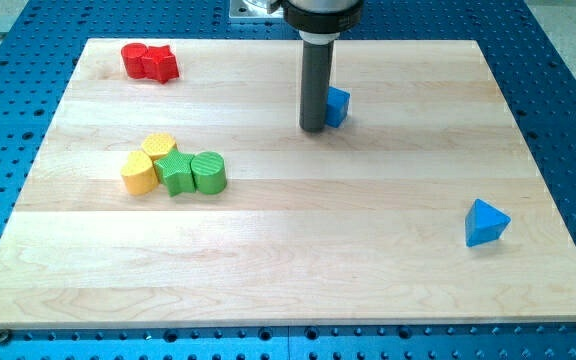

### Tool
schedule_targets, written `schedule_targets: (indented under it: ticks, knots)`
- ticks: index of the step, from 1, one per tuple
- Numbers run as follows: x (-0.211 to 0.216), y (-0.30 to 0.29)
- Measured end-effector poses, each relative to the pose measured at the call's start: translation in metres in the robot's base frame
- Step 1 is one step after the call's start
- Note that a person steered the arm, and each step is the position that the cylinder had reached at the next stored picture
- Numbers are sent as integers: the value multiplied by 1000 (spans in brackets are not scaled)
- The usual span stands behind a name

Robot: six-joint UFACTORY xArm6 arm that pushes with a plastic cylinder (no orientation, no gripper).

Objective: Move the cube into the red blocks

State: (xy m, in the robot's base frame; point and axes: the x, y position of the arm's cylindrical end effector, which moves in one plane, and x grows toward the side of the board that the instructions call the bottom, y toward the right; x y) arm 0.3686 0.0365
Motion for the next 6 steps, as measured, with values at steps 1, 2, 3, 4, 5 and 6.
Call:
schedule_targets:
  ticks: [1,2,3,4,5,6]
  knots:
    - [0,29]
    - [0,76]
    - [-20,67]
    - [-52,31]
    - [-75,-25]
    - [-93,-94]
